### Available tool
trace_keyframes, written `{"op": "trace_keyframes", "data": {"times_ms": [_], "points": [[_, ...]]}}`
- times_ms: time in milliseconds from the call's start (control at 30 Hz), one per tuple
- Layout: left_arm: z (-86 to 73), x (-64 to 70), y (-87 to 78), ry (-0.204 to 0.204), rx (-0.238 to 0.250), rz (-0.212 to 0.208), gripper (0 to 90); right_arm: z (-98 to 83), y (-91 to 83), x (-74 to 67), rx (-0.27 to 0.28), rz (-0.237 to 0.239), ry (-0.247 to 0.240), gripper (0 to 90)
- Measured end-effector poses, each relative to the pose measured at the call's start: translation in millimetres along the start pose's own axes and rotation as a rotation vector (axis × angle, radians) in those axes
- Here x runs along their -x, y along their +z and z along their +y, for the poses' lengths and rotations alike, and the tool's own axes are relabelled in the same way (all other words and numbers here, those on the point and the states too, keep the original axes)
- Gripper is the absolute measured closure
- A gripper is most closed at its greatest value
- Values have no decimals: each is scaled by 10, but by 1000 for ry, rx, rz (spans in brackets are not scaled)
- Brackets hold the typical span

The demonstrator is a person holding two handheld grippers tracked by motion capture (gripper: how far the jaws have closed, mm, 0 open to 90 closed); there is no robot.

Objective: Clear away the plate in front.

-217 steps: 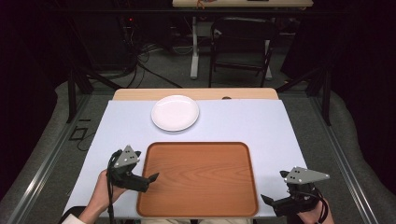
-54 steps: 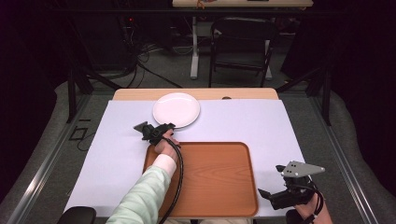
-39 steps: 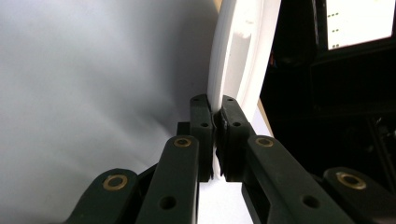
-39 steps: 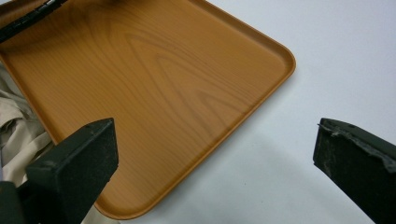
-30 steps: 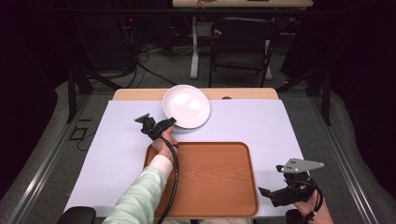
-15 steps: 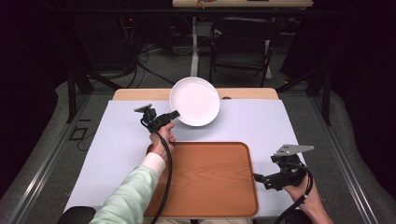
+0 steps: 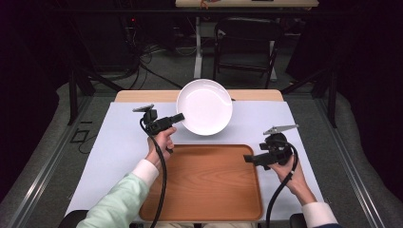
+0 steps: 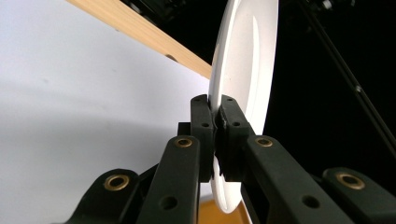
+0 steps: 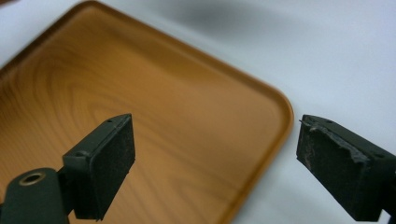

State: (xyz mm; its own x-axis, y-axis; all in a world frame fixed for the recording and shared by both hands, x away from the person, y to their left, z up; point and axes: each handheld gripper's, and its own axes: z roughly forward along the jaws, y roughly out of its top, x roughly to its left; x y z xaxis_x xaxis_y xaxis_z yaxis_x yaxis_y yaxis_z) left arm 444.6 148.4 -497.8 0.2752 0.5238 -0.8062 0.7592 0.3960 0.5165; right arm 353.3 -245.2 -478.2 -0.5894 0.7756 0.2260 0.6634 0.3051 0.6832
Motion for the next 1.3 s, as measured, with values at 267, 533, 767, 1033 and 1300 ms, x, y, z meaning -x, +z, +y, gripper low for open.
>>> {"op": "trace_keyframes", "data": {"times_ms": [267, 533, 767, 1033, 1300], "points": [[-122, 136, -125, 67, -61, -71, 870, 402, 320, 106, 69, 66, 67, 122], [-311, 160, -200, 152, -131, -112, 868, 520, 483, 152, 113, 163, 146, 440], [-322, 184, -246, 219, -141, -117, 869, 485, 473, 111, 105, 168, 130, 555], [-301, 161, -296, 270, -150, -120, 861, 487, 392, 29, 148, 175, 106, 616], [-305, 180, -330, 336, -159, -100, 841, 491, 297, -104, 173, 130, 56, 644]]}}
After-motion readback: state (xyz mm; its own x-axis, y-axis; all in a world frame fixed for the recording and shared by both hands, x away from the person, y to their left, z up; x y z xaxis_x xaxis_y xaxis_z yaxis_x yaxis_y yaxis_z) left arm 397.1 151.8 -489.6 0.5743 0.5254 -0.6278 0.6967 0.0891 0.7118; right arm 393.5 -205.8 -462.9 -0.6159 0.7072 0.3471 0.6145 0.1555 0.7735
